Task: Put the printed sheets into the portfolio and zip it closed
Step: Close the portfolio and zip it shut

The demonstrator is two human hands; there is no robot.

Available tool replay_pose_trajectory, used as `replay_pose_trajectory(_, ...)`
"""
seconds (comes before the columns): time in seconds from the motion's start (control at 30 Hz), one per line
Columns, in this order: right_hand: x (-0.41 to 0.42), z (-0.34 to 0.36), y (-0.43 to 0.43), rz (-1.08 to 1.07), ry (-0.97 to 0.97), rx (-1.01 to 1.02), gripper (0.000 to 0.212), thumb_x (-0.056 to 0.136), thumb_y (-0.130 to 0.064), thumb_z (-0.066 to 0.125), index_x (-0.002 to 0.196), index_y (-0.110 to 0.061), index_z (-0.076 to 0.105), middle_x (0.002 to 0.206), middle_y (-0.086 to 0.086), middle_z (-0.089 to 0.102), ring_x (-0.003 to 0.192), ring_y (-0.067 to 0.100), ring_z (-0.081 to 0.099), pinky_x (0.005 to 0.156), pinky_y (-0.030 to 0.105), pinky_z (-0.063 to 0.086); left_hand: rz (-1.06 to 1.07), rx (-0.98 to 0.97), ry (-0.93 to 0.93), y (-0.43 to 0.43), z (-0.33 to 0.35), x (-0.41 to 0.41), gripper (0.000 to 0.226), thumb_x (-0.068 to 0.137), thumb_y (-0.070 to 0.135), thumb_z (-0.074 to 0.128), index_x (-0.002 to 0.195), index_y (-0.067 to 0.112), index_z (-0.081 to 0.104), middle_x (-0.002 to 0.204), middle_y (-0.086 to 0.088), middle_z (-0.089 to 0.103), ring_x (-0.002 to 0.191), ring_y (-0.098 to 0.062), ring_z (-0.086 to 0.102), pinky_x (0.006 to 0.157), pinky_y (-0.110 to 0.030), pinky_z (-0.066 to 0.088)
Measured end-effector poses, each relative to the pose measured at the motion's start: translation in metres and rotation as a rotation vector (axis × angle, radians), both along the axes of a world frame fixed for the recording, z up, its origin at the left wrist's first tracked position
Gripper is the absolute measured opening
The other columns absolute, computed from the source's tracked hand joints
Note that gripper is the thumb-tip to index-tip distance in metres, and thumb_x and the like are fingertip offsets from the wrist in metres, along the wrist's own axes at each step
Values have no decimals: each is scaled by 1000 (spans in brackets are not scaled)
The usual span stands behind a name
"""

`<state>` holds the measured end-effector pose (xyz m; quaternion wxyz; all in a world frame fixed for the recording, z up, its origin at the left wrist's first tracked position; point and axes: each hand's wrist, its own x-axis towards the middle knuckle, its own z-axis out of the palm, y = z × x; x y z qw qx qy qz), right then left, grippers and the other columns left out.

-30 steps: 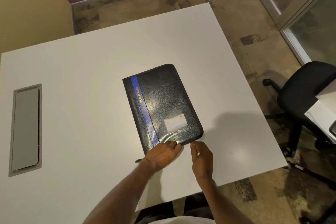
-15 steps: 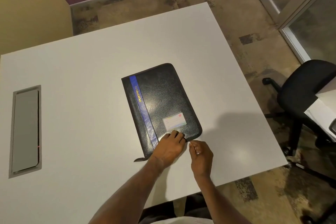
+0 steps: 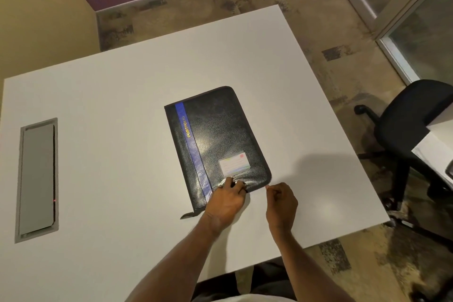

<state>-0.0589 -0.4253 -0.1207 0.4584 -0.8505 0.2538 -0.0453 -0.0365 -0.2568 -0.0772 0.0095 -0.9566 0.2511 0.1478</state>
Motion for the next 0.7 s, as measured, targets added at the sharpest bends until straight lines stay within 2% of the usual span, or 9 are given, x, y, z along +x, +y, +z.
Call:
replay_pose_trajectory(0.07,3,0,-3,-8,-4,14,26,88,0,72,71,-16,59,71,-5,60,67,16,58,63,28,46,-1,-6,4,-1,1,0,20,66,7,84,83,10,73,87,-2,63,81,-29,62,38,-30,39)
replay_pose_trajectory(0.2,12,-2,-14,-5,-56,32,23,83,5,75,74,-13,65,75,-2,66,72,21,63,69,35,52,-20,-33,-23,0,-4,0,21,71,8,82,90,7,75,93,-1,67,80,-28,62,37,-29,39)
replay_pose_trajectory(0.3,18,-5,-24,-33,-57,101,25,81,8,76,78,-15,70,78,-1,69,75,19,66,73,32,53,-25,-67,-40,0,-4,1,15,80,9,62,89,7,75,94,0,67,77,-26,61,36,-29,36)
replay_pose_trajectory(0.4,28,-4,-28,-67,-84,113,27,82,10,69,77,-16,64,76,1,67,73,23,65,70,41,55,-101,-38,-44,-6,-2,-1,13,75,7,66,85,9,75,93,0,68,75,-26,62,38,-27,33)
replay_pose_trajectory(0.43,34,-1,-28,-51,-100,89,28,83,11,67,75,-15,61,75,0,65,72,23,64,69,40,54,-110,-41,-44,-8,-1,-4,13,77,8,63,84,9,74,93,-1,68,75,-26,63,37,-26,35)
replay_pose_trajectory(0.53,47,2,-31,45,-92,36,29,82,11,66,73,-15,57,72,-1,63,71,22,63,68,40,52,-55,-121,-40,-8,-4,-9,35,83,9,39,80,9,74,90,-1,68,73,-28,64,36,-27,41)
replay_pose_trajectory(0.7,71,5,-49,329,-96,-106,17,87,-9,68,71,-14,68,78,-2,70,74,18,65,73,35,52,-69,-112,-70,-8,0,-13,37,81,11,37,76,10,73,88,0,69,72,-27,65,35,-27,38)
